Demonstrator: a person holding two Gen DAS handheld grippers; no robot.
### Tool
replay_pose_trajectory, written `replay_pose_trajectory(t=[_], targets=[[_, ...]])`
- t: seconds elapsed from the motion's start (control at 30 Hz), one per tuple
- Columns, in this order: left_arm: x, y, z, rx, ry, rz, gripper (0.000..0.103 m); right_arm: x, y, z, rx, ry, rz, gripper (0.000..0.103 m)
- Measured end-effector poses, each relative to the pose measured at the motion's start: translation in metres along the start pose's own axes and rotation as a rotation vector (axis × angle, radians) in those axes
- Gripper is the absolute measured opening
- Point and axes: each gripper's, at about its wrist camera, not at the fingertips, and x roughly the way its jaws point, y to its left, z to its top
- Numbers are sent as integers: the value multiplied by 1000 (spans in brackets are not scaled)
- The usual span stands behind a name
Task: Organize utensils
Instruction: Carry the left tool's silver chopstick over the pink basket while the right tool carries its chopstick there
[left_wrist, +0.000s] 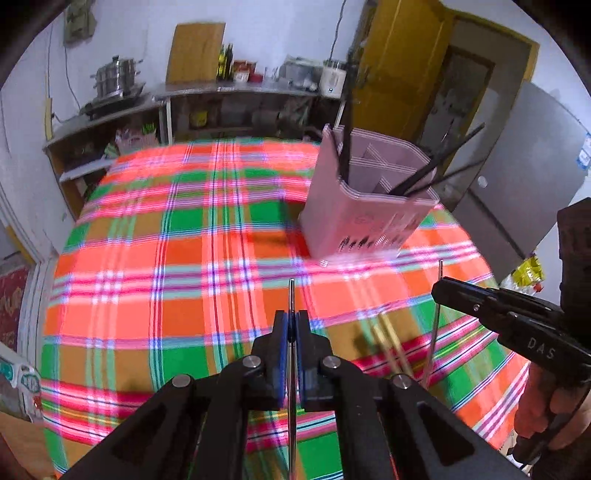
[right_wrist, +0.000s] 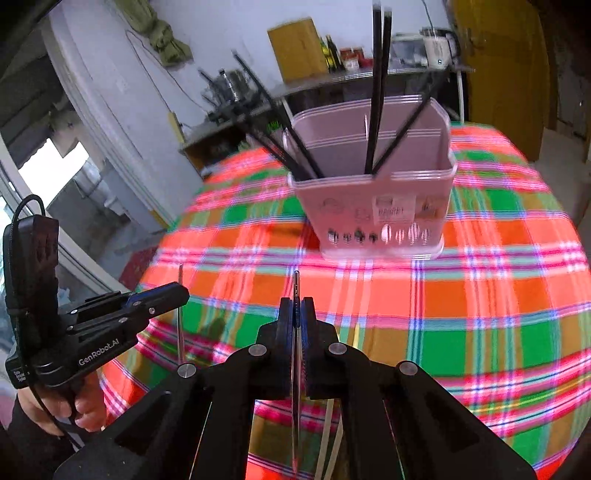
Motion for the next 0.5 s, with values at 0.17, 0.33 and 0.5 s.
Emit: replay_pose_trajectory(t=[0.17, 0.33, 0.5], targets=[[-24, -11, 14, 22, -51, -11, 4, -30, 4, 12, -14, -70, 9, 4], [-44, -24, 22, 39, -92, -29, 4, -51, 8, 18, -27, -119, 10, 4], [-50, -33, 26, 42, -103, -48, 4, -63, 6, 20, -32, -141, 6, 4]])
